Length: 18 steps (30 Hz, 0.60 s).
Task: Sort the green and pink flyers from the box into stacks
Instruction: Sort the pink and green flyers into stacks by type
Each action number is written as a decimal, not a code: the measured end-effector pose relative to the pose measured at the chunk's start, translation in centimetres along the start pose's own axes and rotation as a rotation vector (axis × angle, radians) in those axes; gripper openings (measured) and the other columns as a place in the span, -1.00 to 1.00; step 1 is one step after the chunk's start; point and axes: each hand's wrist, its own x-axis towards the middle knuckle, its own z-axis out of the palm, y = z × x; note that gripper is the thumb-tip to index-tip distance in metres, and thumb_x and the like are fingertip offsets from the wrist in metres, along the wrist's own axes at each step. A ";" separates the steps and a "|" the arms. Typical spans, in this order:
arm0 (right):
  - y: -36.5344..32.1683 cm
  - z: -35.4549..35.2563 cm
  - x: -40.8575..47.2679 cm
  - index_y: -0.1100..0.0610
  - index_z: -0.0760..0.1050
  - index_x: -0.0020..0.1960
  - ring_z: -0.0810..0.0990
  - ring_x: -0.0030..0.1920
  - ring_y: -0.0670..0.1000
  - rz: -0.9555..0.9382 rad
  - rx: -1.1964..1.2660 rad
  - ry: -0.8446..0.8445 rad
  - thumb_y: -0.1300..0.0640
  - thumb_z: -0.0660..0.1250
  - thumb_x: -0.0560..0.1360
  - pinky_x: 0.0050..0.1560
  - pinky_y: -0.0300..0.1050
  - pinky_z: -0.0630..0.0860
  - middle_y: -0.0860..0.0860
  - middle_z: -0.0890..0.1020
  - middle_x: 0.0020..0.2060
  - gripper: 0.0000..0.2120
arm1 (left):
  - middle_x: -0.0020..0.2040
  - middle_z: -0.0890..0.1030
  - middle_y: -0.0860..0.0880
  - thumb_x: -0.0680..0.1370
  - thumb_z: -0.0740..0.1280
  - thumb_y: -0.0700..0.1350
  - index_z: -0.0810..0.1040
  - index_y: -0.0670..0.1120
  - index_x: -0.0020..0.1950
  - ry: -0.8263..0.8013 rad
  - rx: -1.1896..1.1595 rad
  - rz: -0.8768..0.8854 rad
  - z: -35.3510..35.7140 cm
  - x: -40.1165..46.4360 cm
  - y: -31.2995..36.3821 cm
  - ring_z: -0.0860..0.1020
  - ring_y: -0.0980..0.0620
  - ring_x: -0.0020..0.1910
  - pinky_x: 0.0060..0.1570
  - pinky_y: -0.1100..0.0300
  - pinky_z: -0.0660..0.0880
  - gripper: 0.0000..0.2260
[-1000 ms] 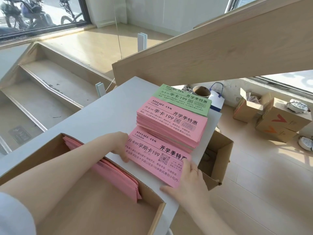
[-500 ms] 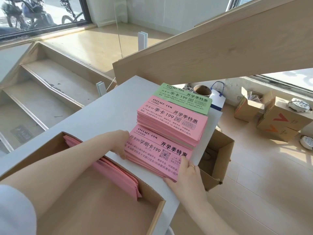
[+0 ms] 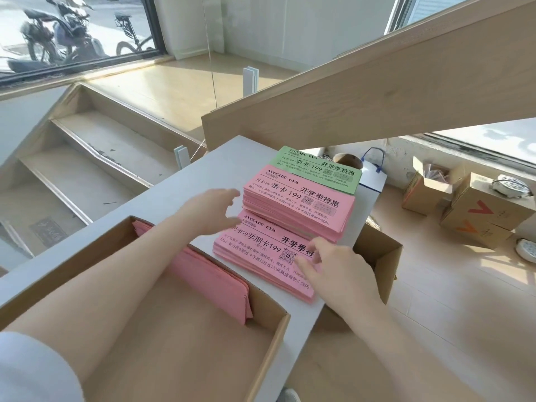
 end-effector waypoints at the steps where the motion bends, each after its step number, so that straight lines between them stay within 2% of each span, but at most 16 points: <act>1: -0.7 -0.6 0.1 -0.01 0.45 0.14 0.56 -0.16 -0.07 -0.049 0.081 0.028 -0.19 0.17 0.54 -0.16 -0.17 0.51 -0.14 0.59 -0.15 -0.68 | 0.21 0.52 0.00 0.52 0.31 -0.01 0.33 -0.07 0.39 0.163 -0.077 0.049 -1.2 -0.9 0.2 0.46 -0.02 0.22 0.20 0.05 0.40 -0.54; 3: -2.7 -1.5 0.0 0.01 0.53 0.06 0.50 -0.27 -0.13 -0.168 0.212 0.087 -0.08 0.22 0.54 -0.15 -0.14 0.52 -0.22 0.53 -0.30 -0.78 | 0.01 0.56 0.06 0.53 0.29 -0.10 0.47 -0.10 0.25 0.442 -0.221 0.137 -3.3 -3.5 0.3 0.52 0.02 0.05 0.08 0.10 0.45 -0.70; 5: -5.2 -1.8 -0.7 0.05 0.57 -0.03 0.54 -0.26 -0.11 -0.290 0.315 0.169 0.00 0.25 0.53 -0.17 -0.07 0.54 -0.17 0.59 -0.28 -0.83 | -0.15 0.54 0.09 0.52 0.28 -0.16 0.55 -0.13 0.12 0.574 -0.270 0.212 -4.5 -6.6 -0.1 0.53 0.06 -0.13 -0.03 0.14 0.49 -0.80; 8: -8.4 -1.0 -2.1 0.10 0.58 -0.02 0.60 -0.15 0.03 -0.425 0.325 0.156 0.03 0.21 0.48 -0.13 0.00 0.54 0.01 0.65 -0.16 -0.77 | -0.24 0.53 0.10 0.46 0.22 -0.10 0.60 -0.11 0.02 0.569 -0.227 0.193 -4.0 -11.4 -1.5 0.52 0.06 -0.26 -0.13 0.12 0.52 -0.77; 10: -9.9 0.2 -3.0 0.10 0.53 0.13 0.56 0.01 0.09 -0.437 0.232 0.029 0.03 0.17 0.54 0.02 0.02 0.49 0.07 0.62 0.00 -0.73 | -0.24 0.53 0.09 0.47 0.22 -0.07 0.61 -0.06 0.00 0.520 -0.214 0.131 -2.9 -14.1 -2.8 0.49 0.05 -0.28 -0.15 0.13 0.51 -0.78; 13: -10.8 2.2 -3.6 0.13 0.39 0.33 0.44 0.23 0.08 -0.389 0.064 -0.110 0.08 0.14 0.60 0.21 -0.07 0.36 0.07 0.49 0.24 -0.67 | -0.22 0.59 0.06 0.48 0.24 -0.07 0.60 -0.02 -0.02 0.473 -0.211 0.107 -1.3 -17.0 -4.7 0.45 0.08 -0.28 -0.16 0.15 0.47 -0.83; 16: -11.2 4.2 -4.1 0.22 0.39 0.29 0.42 0.25 0.12 -0.342 -0.077 -0.079 0.15 0.22 0.56 0.25 -0.04 0.35 0.12 0.47 0.24 -0.68 | -0.19 0.61 0.04 0.52 0.29 -0.14 0.59 -0.03 0.01 0.453 -0.271 0.065 0.0 -18.8 -5.5 0.50 0.06 -0.27 -0.15 0.15 0.47 -0.88; 18: -11.6 5.4 -4.7 0.25 0.49 0.15 0.52 0.11 0.18 -0.322 -0.182 -0.013 0.20 0.43 0.39 0.08 0.03 0.47 0.15 0.56 0.11 -0.65 | -0.12 0.62 0.03 0.52 0.27 -0.13 0.57 -0.04 0.07 0.421 -0.299 0.029 0.8 -19.5 -5.6 0.51 0.07 -0.22 -0.10 0.15 0.48 -0.84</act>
